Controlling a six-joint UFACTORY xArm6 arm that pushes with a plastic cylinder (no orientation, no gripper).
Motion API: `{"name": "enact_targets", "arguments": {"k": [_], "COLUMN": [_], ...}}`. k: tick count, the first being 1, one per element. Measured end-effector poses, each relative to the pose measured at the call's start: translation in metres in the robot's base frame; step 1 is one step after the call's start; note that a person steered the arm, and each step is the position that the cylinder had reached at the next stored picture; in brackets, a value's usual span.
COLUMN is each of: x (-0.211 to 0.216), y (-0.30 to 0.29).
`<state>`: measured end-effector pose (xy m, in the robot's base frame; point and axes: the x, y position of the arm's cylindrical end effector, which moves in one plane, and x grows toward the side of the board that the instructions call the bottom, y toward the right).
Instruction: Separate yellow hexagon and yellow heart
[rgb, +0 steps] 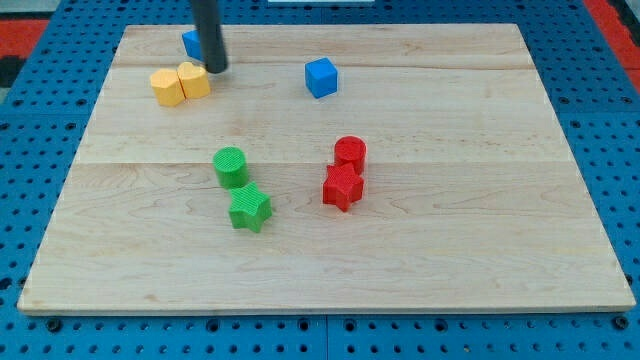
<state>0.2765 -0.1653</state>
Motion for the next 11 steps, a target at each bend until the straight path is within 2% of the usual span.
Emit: {"name": "enact_targets", "arguments": {"k": [1,2,3,4,5,6,8,9,10,11], "x": [0.003,0.026,0.033,0.069,0.064,0.043,0.034,0.044,0.048,0.073], "y": [-0.055,-0.073,-0.068,-0.049,-0.047,-0.097,-0.047,0.012,0.018,0.016]}}
